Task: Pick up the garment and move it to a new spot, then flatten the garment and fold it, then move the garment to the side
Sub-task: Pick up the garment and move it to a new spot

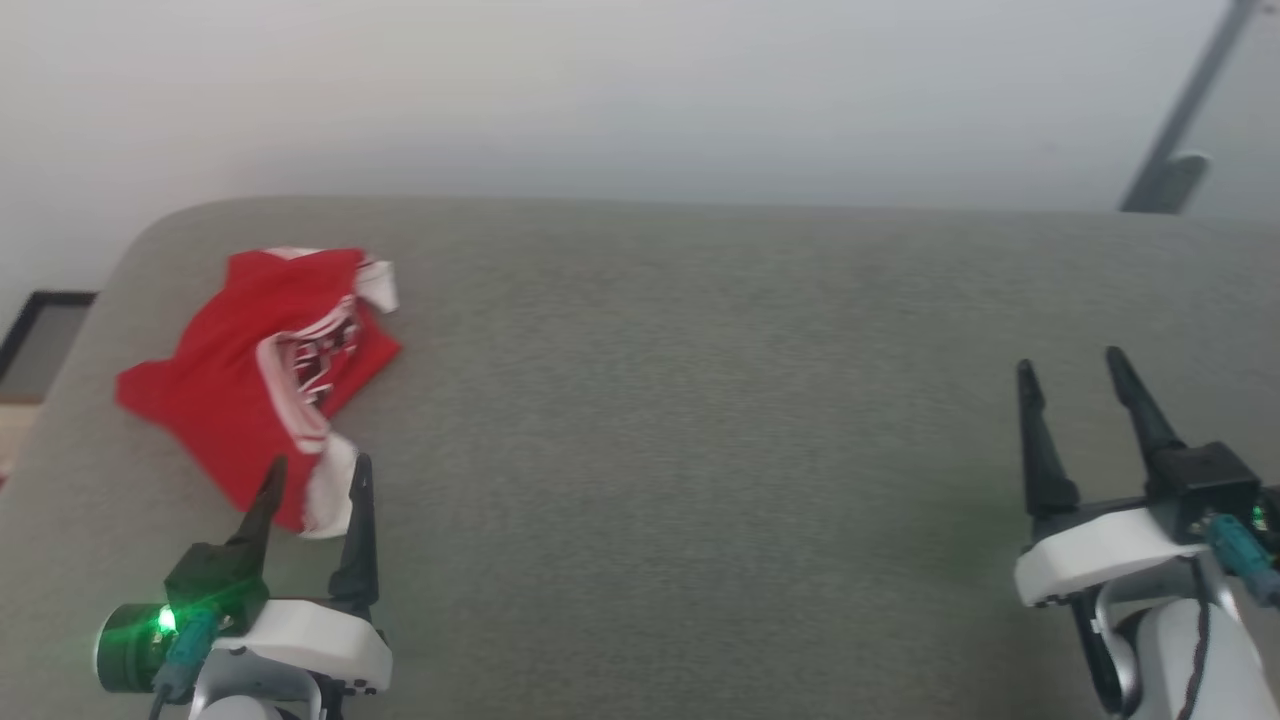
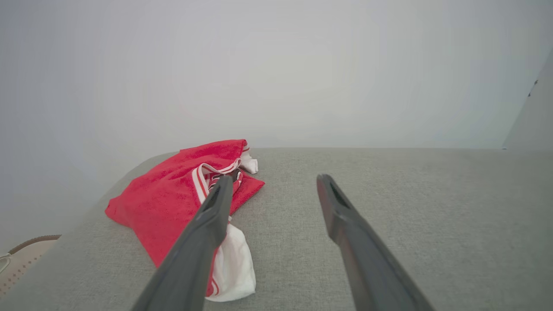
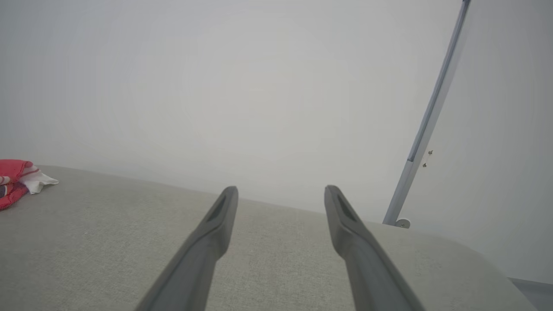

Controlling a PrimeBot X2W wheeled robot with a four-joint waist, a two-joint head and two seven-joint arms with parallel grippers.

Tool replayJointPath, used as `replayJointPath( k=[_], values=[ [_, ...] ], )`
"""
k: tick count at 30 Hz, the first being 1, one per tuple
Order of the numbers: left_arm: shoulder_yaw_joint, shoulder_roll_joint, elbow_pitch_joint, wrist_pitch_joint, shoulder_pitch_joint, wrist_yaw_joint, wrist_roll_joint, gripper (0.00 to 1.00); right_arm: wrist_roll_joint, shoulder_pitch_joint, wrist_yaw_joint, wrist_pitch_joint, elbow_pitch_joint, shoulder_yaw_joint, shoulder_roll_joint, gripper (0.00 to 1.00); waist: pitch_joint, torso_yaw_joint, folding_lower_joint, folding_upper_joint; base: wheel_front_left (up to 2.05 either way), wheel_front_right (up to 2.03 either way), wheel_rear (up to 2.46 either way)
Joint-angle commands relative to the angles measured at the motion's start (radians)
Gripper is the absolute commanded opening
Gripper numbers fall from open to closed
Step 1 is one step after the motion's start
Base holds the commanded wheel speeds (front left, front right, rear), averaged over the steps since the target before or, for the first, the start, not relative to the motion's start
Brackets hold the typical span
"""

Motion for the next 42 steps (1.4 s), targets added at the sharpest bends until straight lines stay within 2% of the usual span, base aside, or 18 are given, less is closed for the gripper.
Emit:
replayJointPath(
  k=[1, 17, 24, 30, 33, 38, 42],
  values=[
    [0.008, -0.004, 0.001, -0.006, -0.013, 0.001, -0.011, 1.0, 0.005, -0.002, 0.0, -0.005, 0.001, 0.01, 0.006, 1.0, 0.005, 0.047, 0.0, 0.0, 0.0, 0.0, 0.0],
    [0.042, -0.028, 0.007, -0.006, 0.029, 0.029, -0.016, 1.0, 0.033, -0.028, 0.0, -0.004, 0.049, 0.168, 0.021, 1.0, -0.004, 0.341, 0.0, 0.0, 0.0, 0.0, 0.0],
    [0.052, -0.032, -0.012, -0.006, 0.073, 0.053, -0.036, 1.0, 0.051, -0.024, 0.0, -0.004, 0.069, 0.23, 0.03, 1.0, -0.023, 0.418, 0.0, 0.0, 0.0, 0.0, 0.0],
    [0.041, -0.033, -0.03, -0.006, 0.095, 0.065, -0.061, 1.0, 0.056, -0.034, 0.0, -0.004, 0.078, 0.256, 0.034, 1.0, -0.018, 0.422, 0.0, 0.0, 0.0, 0.0, 0.0],
    [0.031, -0.032, -0.031, -0.006, 0.087, 0.06, -0.064, 1.0, 0.058, -0.045, 0.0, -0.004, 0.079, 0.266, 0.037, 1.0, -0.002, 0.403, 0.0, 0.0, 0.0, 0.0, 0.0],
    [0.013, -0.02, -0.018, -0.006, -0.004, 0.026, -0.038, 1.0, 0.047, -0.076, 0.0, -0.004, 0.077, 0.269, 0.036, 1.0, 0.058, 0.323, 0.0, 0.0, 0.0, 0.0, 0.0],
    [-0.041, 0.05, 0.044, -0.006, -0.146, -0.006, -0.01, 1.0, 0.037, -0.107, 0.0, -0.004, 0.069, 0.257, 0.027, 1.0, 0.13, 0.243, 0.0, 0.0, 0.0, 0.0, 0.0]
  ],
)
